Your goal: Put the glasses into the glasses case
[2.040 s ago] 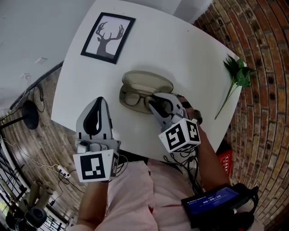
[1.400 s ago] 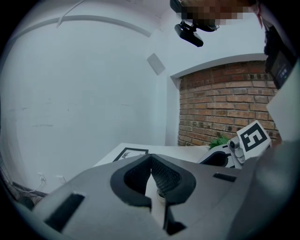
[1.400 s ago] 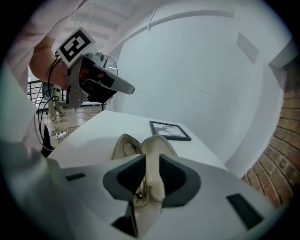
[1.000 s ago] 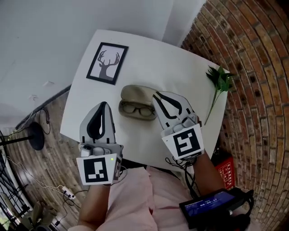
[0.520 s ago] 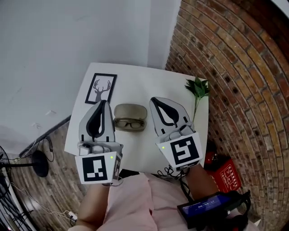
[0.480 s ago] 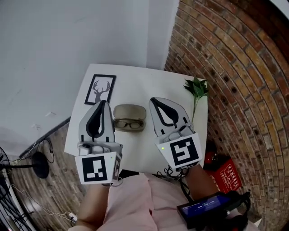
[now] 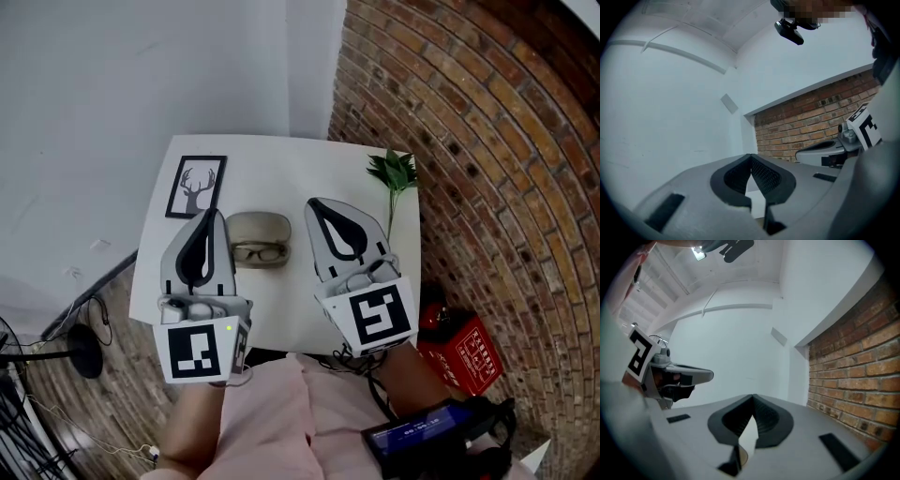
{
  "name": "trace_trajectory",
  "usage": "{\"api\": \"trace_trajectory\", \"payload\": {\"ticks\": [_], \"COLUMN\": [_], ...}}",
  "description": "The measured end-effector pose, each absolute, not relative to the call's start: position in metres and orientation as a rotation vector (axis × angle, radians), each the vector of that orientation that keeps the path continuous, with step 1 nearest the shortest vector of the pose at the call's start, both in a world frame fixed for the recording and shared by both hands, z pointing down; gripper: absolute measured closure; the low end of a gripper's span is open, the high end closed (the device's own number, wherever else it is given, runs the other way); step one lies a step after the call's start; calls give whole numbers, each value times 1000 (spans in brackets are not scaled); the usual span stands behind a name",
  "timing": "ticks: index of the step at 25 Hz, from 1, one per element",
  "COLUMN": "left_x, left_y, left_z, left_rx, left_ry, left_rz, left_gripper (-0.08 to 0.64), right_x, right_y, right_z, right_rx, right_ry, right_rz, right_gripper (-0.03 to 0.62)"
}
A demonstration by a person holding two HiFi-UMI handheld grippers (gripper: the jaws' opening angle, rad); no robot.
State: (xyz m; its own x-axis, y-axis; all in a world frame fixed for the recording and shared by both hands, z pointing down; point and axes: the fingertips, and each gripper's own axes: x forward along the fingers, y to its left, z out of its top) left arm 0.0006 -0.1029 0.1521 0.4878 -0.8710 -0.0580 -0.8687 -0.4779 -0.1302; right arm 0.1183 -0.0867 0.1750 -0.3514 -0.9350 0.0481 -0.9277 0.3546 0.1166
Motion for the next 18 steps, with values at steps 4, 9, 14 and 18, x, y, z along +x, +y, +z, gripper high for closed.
{"api": "trace_trajectory", "payload": {"ticks": [4,9,14,18], "left_x": [2,1,-1,-1], "left_y": [-102,-104,-106,-111], "left_z": [154,156,161,163], "left_rx": [-2591,-2596,-2603,-2608], "left_ry": [1515,1516,1519,1514], "left_rz": [-28,-31,-37,-39], "left_gripper": [554,554,554,554], "right_x": [117,113,110,109], "right_y": [-86,-88,-90,-95], "right_z": [174,178,182,185], "right_rx": [1727,1711,1699,1694], "right_ry": [-2501,-2504,-2503,-2497], "right_rz": [-108,-97,-91,-89], "right_gripper": [588,588,588,588]}}
